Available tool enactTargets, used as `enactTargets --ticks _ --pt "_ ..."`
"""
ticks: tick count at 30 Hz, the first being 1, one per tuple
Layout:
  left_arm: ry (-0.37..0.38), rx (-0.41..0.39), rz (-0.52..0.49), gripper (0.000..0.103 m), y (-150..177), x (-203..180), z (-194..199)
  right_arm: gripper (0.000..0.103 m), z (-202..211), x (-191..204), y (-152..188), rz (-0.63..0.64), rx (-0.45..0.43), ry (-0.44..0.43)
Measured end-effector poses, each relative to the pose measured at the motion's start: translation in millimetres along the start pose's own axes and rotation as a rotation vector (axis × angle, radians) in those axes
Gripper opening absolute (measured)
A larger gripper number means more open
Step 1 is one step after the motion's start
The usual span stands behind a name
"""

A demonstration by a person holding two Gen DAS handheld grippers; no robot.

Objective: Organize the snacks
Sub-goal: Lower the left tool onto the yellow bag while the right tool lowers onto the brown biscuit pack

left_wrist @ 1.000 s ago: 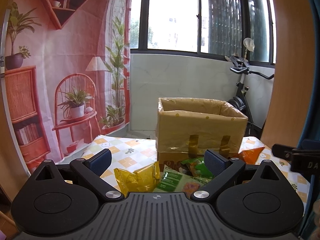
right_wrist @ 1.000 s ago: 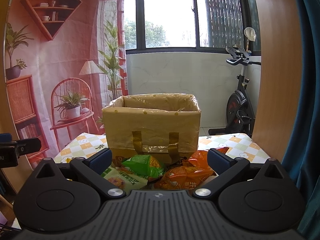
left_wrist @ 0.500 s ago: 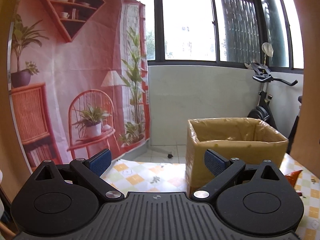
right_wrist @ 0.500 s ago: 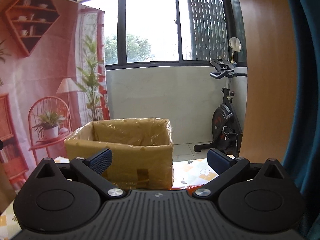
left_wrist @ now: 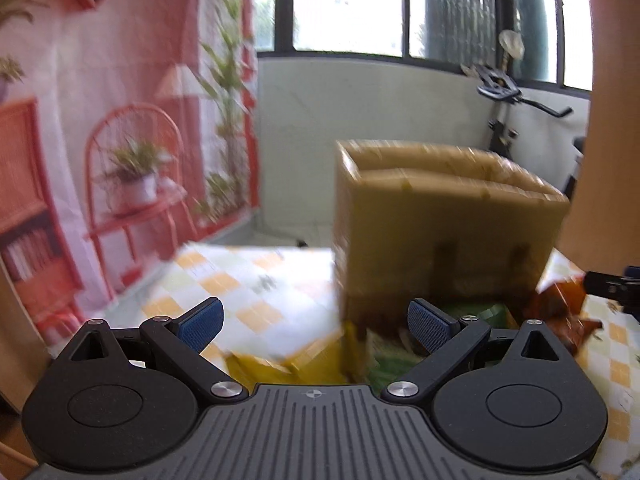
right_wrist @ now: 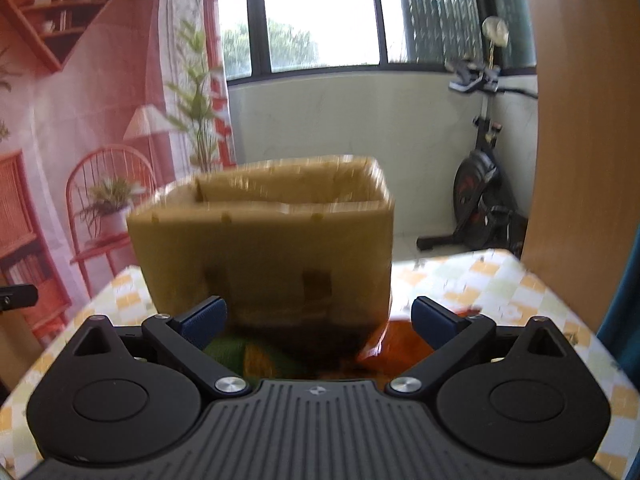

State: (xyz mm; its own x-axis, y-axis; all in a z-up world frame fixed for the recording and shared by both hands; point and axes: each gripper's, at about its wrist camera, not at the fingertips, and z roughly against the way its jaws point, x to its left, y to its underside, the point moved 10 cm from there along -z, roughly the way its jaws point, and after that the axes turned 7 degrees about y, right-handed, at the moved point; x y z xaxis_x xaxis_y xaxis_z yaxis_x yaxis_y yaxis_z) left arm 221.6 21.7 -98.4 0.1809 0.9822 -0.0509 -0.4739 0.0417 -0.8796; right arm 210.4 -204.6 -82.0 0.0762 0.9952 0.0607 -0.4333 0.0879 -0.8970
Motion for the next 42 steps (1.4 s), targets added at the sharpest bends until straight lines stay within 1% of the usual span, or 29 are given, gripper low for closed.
enactTargets --ticks 2,5,9,14,17,19,22,26,30,35,37,42 --pt "0.035 0.032 0.01 0.1 13 -5 -8 0.1 -6 3 12 0.016 0.024 0.001" --pt "0.063 0.061 0.002 0.1 28 -11 -16 0.1 -10 2 28 0.015 0.057 -0.008" --pt "0.073 0.082 0.035 0.1 36 -6 -24 0.1 -14 -4 42 0.005 0.094 -0.005" --pt "0.022 0.073 0.06 0.1 34 13 -23 0.1 -18 -9 58 -0.017 0.127 0.003" --pt "-0.012 0.084 0.062 0.1 34 28 -28 0.1 -21 -11 67 -0.025 0.15 0.007" --pt "-0.033 0.095 0.089 0.1 35 37 -30 0.1 -24 -11 74 -0.029 0.168 0.008" --pt "-0.045 0.088 0.146 0.1 34 50 -29 0.1 -29 -12 83 -0.031 0.192 0.008" --pt "-0.065 0.093 0.167 0.1 37 56 -33 0.1 -38 -12 96 -0.024 0.235 0.011" --pt "-0.061 0.11 0.182 0.1 43 57 -37 0.1 -45 -10 111 -0.012 0.287 0.007" --pt "-0.063 0.129 0.191 0.1 49 58 -41 0.1 -51 -3 123 0.026 0.325 -0.004" --pt "-0.058 0.13 0.198 0.1 49 58 -42 0.099 -52 -2 123 0.029 0.326 -0.003" --pt "-0.053 0.132 0.18 0.1 46 59 -47 0.099 -53 -3 110 0.018 0.29 0.004"
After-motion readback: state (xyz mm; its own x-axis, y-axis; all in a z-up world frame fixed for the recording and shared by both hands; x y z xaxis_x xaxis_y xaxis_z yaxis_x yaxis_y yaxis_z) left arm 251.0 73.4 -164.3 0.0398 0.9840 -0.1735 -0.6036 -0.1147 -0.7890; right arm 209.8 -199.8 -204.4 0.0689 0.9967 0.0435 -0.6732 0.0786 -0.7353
